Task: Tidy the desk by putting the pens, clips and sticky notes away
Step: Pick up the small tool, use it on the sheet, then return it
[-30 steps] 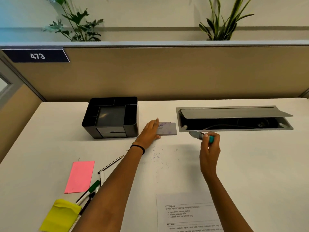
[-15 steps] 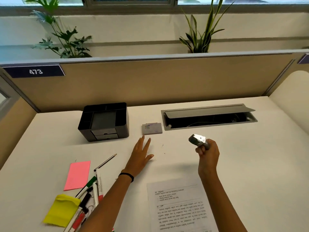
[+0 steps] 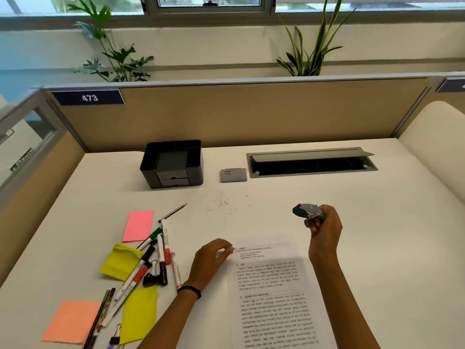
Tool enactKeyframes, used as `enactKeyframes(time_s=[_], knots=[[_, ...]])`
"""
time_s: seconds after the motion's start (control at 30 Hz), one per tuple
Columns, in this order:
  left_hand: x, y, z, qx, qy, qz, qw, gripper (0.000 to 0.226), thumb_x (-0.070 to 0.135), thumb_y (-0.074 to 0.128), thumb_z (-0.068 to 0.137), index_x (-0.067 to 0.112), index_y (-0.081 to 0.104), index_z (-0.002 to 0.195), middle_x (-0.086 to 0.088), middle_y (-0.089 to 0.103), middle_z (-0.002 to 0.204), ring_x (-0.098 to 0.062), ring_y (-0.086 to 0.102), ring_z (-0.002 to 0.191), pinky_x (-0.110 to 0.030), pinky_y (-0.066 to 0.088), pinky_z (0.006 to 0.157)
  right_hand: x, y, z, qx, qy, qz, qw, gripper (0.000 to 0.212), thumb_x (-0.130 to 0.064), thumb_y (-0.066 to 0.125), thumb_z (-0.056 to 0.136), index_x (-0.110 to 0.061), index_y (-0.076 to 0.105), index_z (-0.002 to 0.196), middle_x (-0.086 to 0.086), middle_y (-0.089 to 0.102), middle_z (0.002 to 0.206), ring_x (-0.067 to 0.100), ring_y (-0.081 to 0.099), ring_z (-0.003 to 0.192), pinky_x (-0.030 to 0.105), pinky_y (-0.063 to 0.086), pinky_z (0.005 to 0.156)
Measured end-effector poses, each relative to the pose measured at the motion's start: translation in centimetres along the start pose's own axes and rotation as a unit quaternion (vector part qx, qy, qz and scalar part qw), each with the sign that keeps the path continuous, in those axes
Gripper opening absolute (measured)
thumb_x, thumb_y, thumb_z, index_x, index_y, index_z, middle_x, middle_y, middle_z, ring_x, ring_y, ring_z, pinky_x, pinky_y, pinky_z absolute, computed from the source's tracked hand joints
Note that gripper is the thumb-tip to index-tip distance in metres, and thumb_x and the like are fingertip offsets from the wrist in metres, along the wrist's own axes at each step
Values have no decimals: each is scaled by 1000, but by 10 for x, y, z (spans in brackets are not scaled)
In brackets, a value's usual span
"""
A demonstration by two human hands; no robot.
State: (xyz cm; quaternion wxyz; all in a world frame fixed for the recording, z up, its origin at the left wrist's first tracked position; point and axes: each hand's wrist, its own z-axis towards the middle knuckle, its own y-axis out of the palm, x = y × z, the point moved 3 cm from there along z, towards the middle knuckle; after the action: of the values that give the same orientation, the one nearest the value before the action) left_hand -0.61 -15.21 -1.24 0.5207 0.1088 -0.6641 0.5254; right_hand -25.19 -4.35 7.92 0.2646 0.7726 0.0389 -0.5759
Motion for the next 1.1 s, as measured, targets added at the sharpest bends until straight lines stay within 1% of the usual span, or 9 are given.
enactKeyframes(time_s=[0.13, 0.27, 0.4, 0.63, 0.8, 0.9, 0.97, 1.03, 1.1], knots=[[-4, 14, -32, -93, 11, 20, 995, 29, 36, 60, 89, 25, 64, 115, 17, 55, 129, 0, 51, 119, -7, 36, 99, 3, -23, -11, 39, 0, -15, 999, 16, -14, 43, 77, -17, 47, 62, -6, 42, 53, 10, 33, 46, 22, 31, 47], [-8, 26, -55, -187, 56, 78, 978, 49, 45, 50, 91, 31, 43, 137, 18, 32, 148, 3, 23, 137, -17, 19, 115, 9, -39, -20, 83, -1, -33, 996, 20, -11, 46, 86, -19, 51, 68, 2, 48, 68, 10, 40, 52, 19, 35, 46], [-8, 34, -70, -238, 83, 130, 959, 59, 53, 42, 92, 34, 25, 144, 18, 11, 154, 3, 2, 142, -20, 2, 117, 12, -51, -26, 87, -16, -88, 992, 21, -16, 51, 92, -21, 52, 71, 1, 53, 71, 12, 42, 56, 17, 37, 46], [-2, 44, -92, -233, 109, 188, 948, 63, 52, 36, 95, 33, 6, 147, 8, -5, 158, -4, -9, 144, -25, -5, 118, 22, -72, -35, 63, -10, -177, 982, 16, -25, 52, 92, -17, 50, 78, 5, 50, 79, 15, 42, 65, 23, 38, 58], [0, 50, -111, -201, 109, 179, 957, 85, 71, 43, 81, 36, 3, 147, 9, -11, 157, -5, -16, 143, -22, -14, 116, 22, -83, -42, 42, -55, -247, 966, 18, -28, 54, 91, -13, 50, 83, 4, 53, 81, 18, 47, 73, 32, 42, 68], [-2, 54, -121, -209, 111, 199, 951, 91, 76, 45, 76, 38, 1, 147, 8, -13, 157, -7, -19, 143, -23, -18, 114, 21, -91, -48, 7, -85, -286, 954, 18, -31, 55, 91, -16, 49, 81, -4, 53, 73, 14, 48, 66, 25, 41, 64], [-4, 56, -122, -214, 114, 219, 945, 92, 77, 44, 76, 37, 1, 147, 6, -14, 157, -9, -20, 143, -26, -18, 115, 22, -97, -51, -15, -104, -310, 945, 18, -30, 56, 90, -15, 49, 82, -7, 54, 72, 10, 49, 65, 14, 41, 61], [-5, 57, -118, -216, 114, 235, 941, 93, 77, 42, 76, 35, 0, 147, 5, -16, 157, -10, -21, 142, -28, -18, 116, 23, -102, -54, -31, -123, -330, 935, 17, -27, 57, 90, -14, 49, 82, -3, 56, 74, 9, 50, 66, 5, 39, 57], [-4, 57, -111, -215, 109, 236, 941, 93, 77, 42, 76, 35, 0, 147, 6, -17, 157, -9, -22, 142, -27, -19, 115, 23, -105, -58, -45, -138, -348, 926, 17, -25, 59, 89, -15, 48, 80, -2, 54, 71, 11, 49, 63, 4, 38, 55]])
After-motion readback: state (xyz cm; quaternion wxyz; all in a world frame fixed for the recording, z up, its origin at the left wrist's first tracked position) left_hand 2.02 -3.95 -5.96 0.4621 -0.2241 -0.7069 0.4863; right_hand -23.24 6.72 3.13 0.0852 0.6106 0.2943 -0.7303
